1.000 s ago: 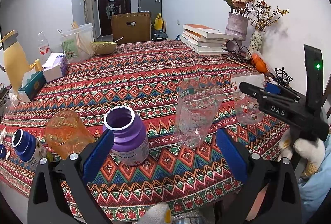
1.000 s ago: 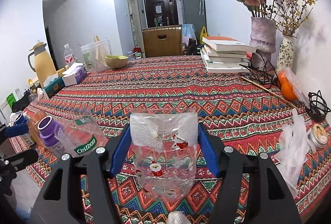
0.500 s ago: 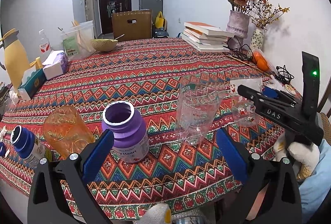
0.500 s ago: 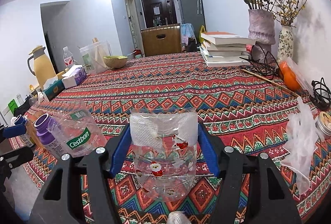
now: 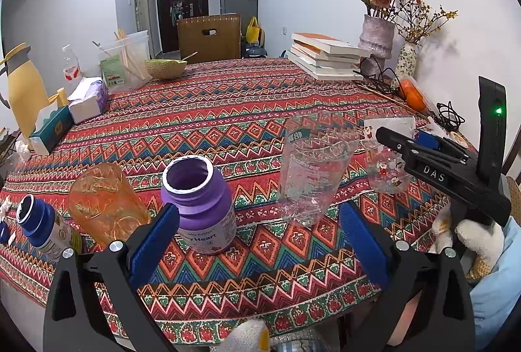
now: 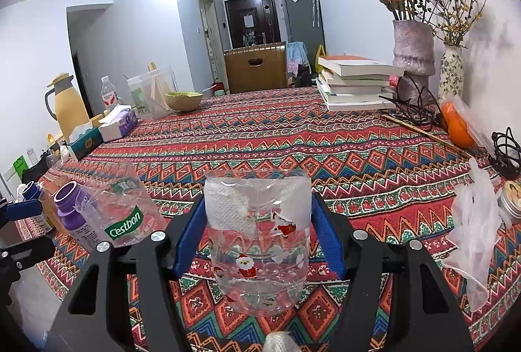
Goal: Flip cup upright
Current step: 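Lower the upright cup onto the tablecloth and open the right gripper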
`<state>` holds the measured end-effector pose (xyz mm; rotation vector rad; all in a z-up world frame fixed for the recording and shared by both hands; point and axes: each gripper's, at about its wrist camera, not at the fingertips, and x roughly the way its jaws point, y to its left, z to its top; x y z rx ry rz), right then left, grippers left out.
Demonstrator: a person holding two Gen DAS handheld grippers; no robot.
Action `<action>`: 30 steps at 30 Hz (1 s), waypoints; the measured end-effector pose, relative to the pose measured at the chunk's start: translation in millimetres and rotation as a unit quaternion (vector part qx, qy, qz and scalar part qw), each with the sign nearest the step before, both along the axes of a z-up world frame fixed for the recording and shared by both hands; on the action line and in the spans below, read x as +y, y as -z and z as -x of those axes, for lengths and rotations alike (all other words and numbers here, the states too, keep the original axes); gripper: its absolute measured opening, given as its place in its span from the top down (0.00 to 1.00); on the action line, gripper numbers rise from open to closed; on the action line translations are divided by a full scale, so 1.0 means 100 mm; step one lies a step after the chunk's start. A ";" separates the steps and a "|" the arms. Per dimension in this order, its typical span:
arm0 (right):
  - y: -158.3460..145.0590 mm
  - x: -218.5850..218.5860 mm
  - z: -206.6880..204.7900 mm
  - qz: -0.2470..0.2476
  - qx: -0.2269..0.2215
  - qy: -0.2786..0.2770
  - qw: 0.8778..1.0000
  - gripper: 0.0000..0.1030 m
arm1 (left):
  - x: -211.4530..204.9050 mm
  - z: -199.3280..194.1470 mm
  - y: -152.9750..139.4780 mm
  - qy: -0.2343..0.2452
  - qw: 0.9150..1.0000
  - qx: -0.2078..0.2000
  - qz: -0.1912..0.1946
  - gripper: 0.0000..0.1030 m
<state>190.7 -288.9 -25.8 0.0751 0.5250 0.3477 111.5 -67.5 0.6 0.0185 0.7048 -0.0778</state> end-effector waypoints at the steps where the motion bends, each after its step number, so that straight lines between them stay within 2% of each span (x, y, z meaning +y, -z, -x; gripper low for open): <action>1: 0.00 0.00 0.00 0.001 -0.001 0.000 1.000 0.40 | 0.00 0.00 0.00 0.000 1.000 0.000 0.000 0.07; 16: 0.07 0.00 0.02 0.003 0.012 -0.005 1.000 0.39 | -0.02 0.02 0.02 0.001 1.000 0.000 -0.003 0.07; 30: 0.14 0.09 0.13 0.034 0.004 -0.006 0.999 0.39 | -0.02 0.04 0.03 0.000 1.000 0.002 -0.002 0.07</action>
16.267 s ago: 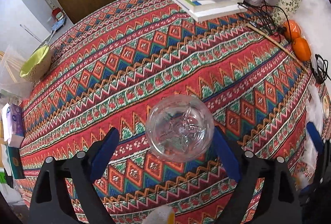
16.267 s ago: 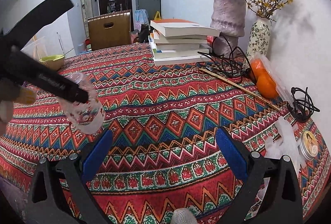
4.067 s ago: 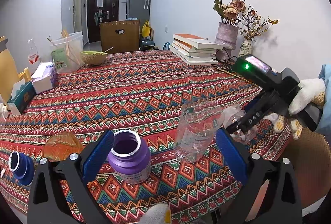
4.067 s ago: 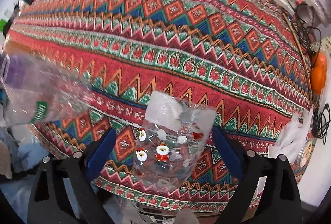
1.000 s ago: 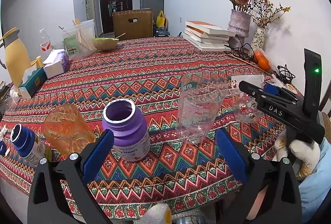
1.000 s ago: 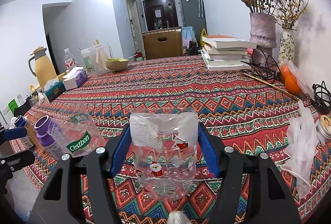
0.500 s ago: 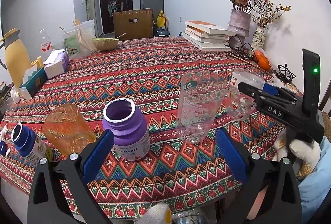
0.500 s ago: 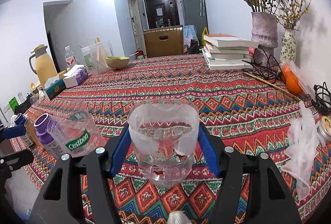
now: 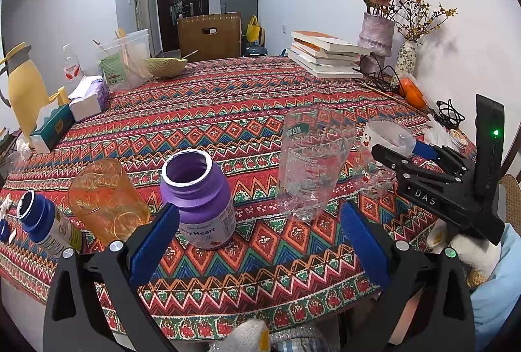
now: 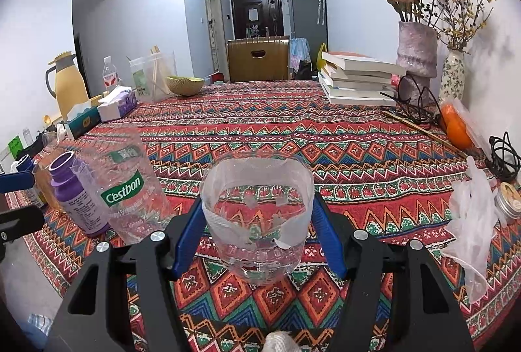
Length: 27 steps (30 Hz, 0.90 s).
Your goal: Flip cup upright
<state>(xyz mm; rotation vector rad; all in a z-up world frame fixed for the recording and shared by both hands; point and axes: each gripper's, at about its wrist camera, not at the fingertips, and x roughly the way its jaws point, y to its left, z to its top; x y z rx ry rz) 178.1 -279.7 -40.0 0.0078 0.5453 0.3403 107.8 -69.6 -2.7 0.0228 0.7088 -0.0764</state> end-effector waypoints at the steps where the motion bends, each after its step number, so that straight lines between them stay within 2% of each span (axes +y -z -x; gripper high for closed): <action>1: 0.00 -0.01 0.00 -0.002 0.001 0.001 1.000 0.38 | 0.00 0.01 0.00 0.000 1.000 0.000 0.000 0.07; 7: -0.05 -0.03 0.04 -0.009 -0.004 0.005 1.000 0.25 | 0.02 0.05 -0.02 -0.001 1.000 -0.004 0.001 0.07; 13: -0.18 -0.03 0.20 -0.011 -0.028 0.014 0.999 0.07 | 0.07 0.19 -0.10 -0.008 1.000 -0.021 0.013 0.07; 27: -0.40 0.20 1.06 -0.015 -0.073 0.039 0.996 0.07 | 0.29 0.86 -0.22 -0.045 0.992 -0.118 0.018 0.07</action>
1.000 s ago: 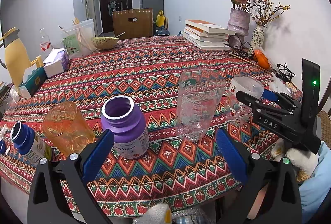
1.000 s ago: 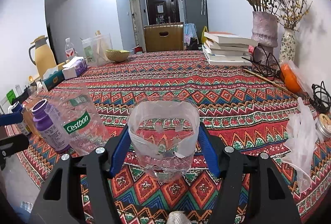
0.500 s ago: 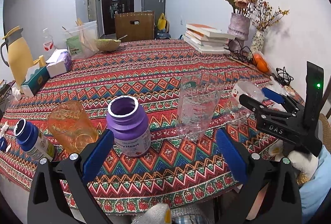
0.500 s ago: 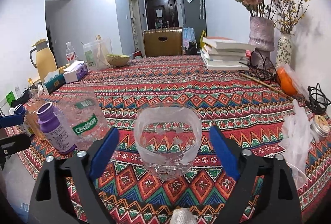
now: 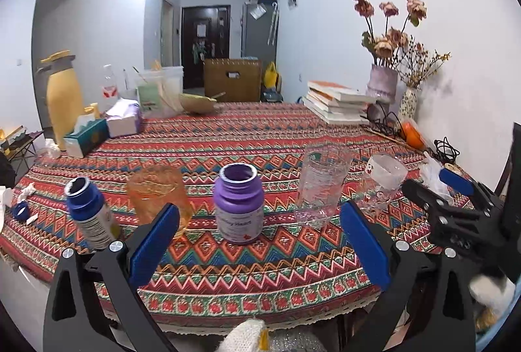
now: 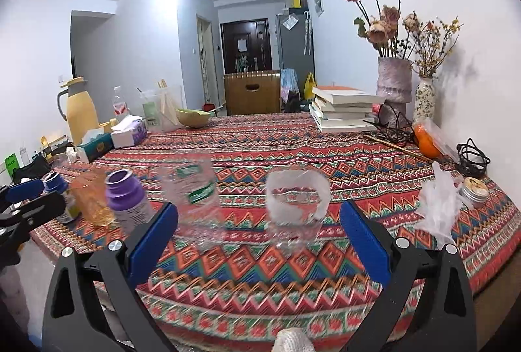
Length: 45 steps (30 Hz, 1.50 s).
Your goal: Flip cup upright
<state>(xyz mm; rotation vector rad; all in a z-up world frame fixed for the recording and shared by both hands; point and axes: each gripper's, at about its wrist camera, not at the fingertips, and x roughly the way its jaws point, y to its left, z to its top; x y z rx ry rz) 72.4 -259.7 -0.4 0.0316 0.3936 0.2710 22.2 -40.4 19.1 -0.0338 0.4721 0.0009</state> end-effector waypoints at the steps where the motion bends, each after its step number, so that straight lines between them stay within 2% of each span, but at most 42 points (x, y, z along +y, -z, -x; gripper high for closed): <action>1: -0.01 0.02 0.06 0.002 -0.003 0.001 1.000 0.07 | 0.02 0.05 0.01 -0.001 1.000 -0.003 -0.001 0.07; 7: 0.00 0.13 0.37 0.001 -0.014 0.000 1.000 0.07 | 0.10 0.26 0.09 -0.005 1.000 -0.020 0.004 0.07; 12: 0.04 0.17 0.56 -0.005 -0.016 0.000 1.000 0.07 | 0.12 0.40 0.17 -0.007 0.999 -0.034 -0.011 0.07; 20: 0.07 0.20 0.72 -0.003 -0.010 0.008 1.000 0.07 | 0.22 0.55 0.29 -0.009 0.999 -0.047 -0.003 0.07; 45: 0.12 0.33 0.79 0.007 0.001 0.002 1.000 0.07 | 0.38 0.66 0.35 -0.020 0.999 -0.046 0.011 0.07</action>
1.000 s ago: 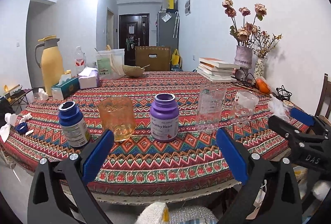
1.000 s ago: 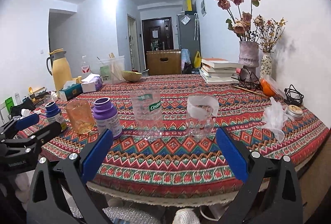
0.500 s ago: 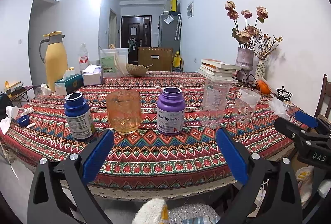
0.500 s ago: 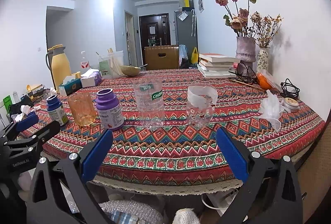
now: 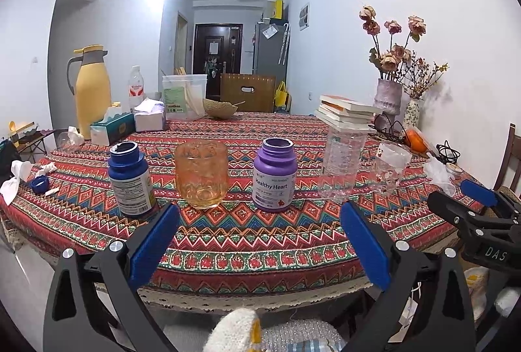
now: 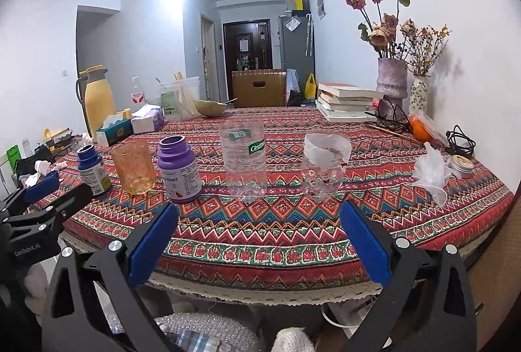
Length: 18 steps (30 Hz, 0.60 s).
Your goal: Flip cup upright
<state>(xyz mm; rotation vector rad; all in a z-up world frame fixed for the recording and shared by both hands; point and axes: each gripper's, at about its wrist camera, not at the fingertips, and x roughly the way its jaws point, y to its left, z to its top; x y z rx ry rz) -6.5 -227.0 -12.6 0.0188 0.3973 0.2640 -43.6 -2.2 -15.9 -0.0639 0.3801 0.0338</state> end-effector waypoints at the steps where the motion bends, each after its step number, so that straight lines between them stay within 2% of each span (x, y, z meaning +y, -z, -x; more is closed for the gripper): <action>1: 0.00 0.00 0.00 0.000 0.000 0.000 1.000 0.07 | 0.00 0.00 0.00 0.000 1.000 0.000 0.000 0.07; 18: 0.00 0.04 -0.01 0.003 0.001 -0.004 1.000 0.07 | 0.02 -0.02 0.01 0.000 1.000 0.005 0.008 0.07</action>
